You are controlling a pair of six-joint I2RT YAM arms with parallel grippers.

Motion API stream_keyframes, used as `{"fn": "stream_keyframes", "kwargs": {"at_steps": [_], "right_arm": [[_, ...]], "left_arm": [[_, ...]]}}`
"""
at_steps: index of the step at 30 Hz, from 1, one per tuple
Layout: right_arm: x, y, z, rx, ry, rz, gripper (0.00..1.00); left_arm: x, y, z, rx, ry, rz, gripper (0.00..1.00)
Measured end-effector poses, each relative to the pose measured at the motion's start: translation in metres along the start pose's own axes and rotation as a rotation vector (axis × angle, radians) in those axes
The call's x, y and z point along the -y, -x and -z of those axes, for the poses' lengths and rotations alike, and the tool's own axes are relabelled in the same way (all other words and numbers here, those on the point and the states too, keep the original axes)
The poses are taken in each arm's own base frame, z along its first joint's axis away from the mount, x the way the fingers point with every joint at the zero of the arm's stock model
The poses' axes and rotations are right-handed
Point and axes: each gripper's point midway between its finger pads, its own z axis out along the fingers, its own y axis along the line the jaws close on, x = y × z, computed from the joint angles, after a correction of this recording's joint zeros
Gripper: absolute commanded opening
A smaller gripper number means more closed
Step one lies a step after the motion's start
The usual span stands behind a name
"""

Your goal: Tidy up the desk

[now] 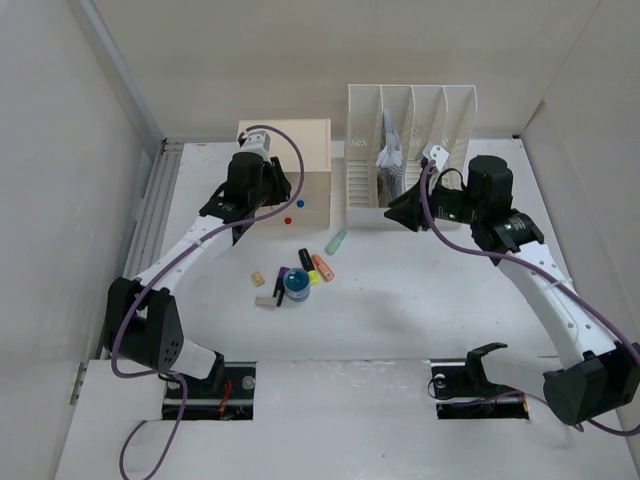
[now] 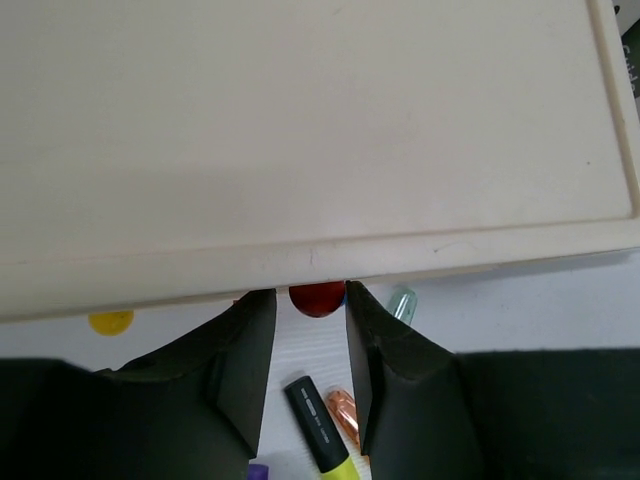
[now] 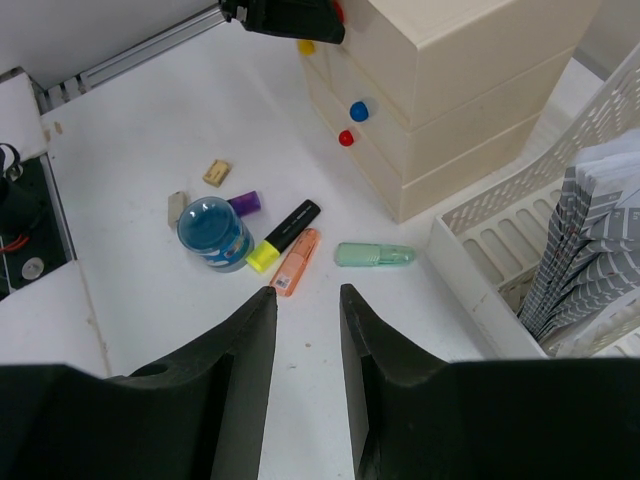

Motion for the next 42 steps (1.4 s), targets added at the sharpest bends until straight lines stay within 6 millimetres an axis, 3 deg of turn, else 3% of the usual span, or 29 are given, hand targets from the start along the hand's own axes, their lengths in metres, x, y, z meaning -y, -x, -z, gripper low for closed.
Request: {"fn": "stream_keyframes", "kwargs": {"at_steps": [10,18,29,31,33,34,35,39,42], "right_arm": [[0.0,0.0,0.0,0.0,0.0,0.0,0.37],[0.0,0.0,0.0,0.0,0.0,0.0,0.37],[0.0,0.0,0.0,0.0,0.001,0.0,0.37],[0.0,0.0,0.0,0.0,0.002,0.0,0.37],[-0.001,0.0,0.0,0.0,0.006,-0.001,0.43],[-0.002,0.0,0.0,0.001,0.008,-0.003,0.49],[-0.002,0.0,0.0,0.001,0.011,-0.004,0.53],[-0.005,-0.001,-0.001,0.0,0.033,0.012,0.73],[-0.007,-0.01,-0.004,-0.024,0.071,0.033,0.81]], "left_arm": [[0.002,-0.003,-0.001,-0.006,0.02,-0.028,0.02],[0.008,-0.011,0.005,0.022,0.042,-0.036,0.01],[0.016,-0.045,0.053,0.075,-0.002,0.04,0.01],[0.018,-0.048,0.059,0.082,-0.008,0.049,0.08],[0.019,-0.05,0.063,0.085,-0.013,0.058,0.35],[0.02,-0.051,0.064,0.084,-0.015,0.061,0.57],[0.022,-0.055,0.066,0.073,-0.021,0.06,0.66],[0.026,-0.064,0.069,0.04,-0.032,0.058,0.84],[0.03,-0.064,0.076,0.037,-0.047,0.06,0.85]]}}
